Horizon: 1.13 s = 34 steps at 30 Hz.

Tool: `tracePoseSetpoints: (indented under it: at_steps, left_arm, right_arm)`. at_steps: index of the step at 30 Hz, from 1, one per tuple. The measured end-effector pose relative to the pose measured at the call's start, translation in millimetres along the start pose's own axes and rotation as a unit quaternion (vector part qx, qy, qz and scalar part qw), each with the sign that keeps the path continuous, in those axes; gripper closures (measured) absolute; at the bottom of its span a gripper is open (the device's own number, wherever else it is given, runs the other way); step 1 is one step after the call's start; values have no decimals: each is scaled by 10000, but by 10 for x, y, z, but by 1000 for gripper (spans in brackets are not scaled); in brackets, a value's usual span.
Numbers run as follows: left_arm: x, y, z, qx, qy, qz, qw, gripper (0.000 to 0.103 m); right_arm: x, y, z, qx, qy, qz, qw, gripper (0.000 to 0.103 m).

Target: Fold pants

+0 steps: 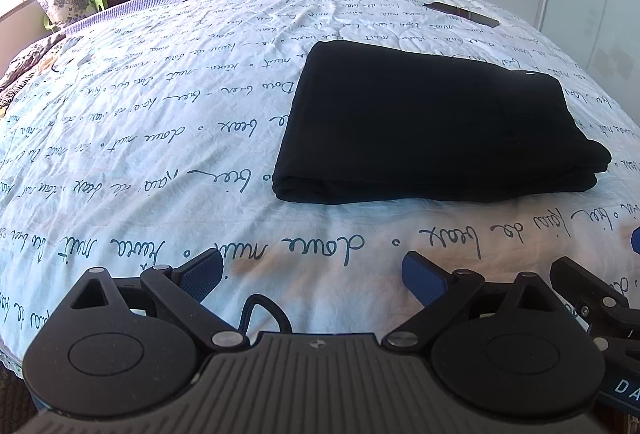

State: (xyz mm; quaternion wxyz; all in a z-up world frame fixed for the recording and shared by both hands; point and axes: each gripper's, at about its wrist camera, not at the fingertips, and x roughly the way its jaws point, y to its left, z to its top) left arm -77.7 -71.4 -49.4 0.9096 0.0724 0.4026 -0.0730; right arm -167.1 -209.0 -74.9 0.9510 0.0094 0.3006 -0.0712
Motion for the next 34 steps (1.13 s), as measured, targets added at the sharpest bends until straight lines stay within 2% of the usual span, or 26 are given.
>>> tracePoseSetpoints:
  at_steps: [23,29,34]
  left_arm:
    - [-12,6,0,17,-22,16,10000,5]
    - [-54,19,19,50,-177,36,9998,6]
    - [-112,149,93,-112,-421,103,9990,5]
  right_arm:
    - [-1,0,-4,-16,-6,-4,10000,9]
    - [14,-6,11,1,13,-28,10000,9]
    - [31,29,61,-21,-48,-15,10000,9]
